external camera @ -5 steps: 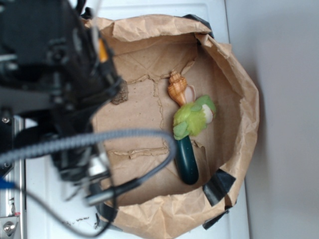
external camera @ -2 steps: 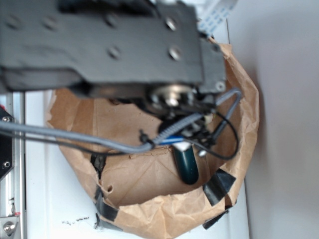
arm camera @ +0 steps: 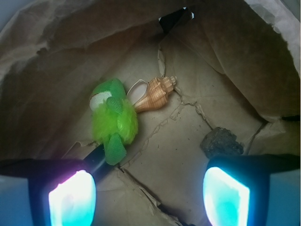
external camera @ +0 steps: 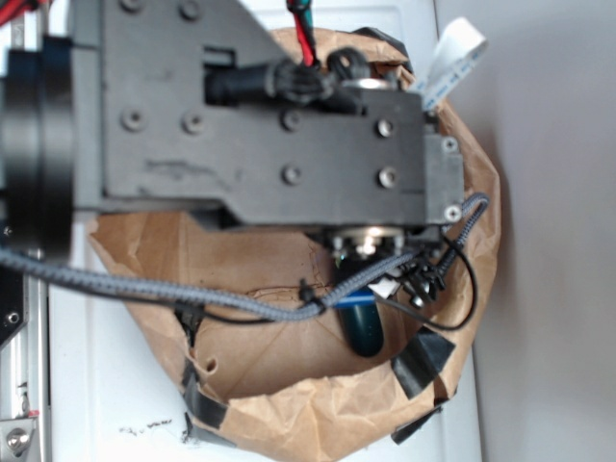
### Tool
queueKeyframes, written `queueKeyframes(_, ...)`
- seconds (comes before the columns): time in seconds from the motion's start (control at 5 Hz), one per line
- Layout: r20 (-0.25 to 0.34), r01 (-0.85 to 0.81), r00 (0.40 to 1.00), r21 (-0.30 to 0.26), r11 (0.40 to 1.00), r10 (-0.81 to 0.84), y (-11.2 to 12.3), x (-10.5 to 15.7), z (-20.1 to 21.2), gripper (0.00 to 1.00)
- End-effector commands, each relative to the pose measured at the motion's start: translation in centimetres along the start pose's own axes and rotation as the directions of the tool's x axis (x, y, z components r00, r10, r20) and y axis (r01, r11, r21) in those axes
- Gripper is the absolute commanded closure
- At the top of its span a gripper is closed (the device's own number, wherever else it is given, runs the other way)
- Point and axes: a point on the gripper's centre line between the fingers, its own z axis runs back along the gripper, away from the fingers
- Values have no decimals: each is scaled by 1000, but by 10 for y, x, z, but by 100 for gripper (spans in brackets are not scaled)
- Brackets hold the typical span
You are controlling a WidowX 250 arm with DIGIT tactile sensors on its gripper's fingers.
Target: Grab the plastic pickle.
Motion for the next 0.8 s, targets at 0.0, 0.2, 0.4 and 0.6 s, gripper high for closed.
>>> queueKeyframes(0.0,79,-39,996,-51,998,43,17,-12,2,0)
queueKeyframes(0.2,93,-87,991,-85,993,95,20,-14,-18,0)
queueKeyframes(0.4,151,-72,985,-102,992,87,11,-20,-36,0)
queueKeyframes(0.6,124,-100,987,-55,993,106,-9,-11,-42,0)
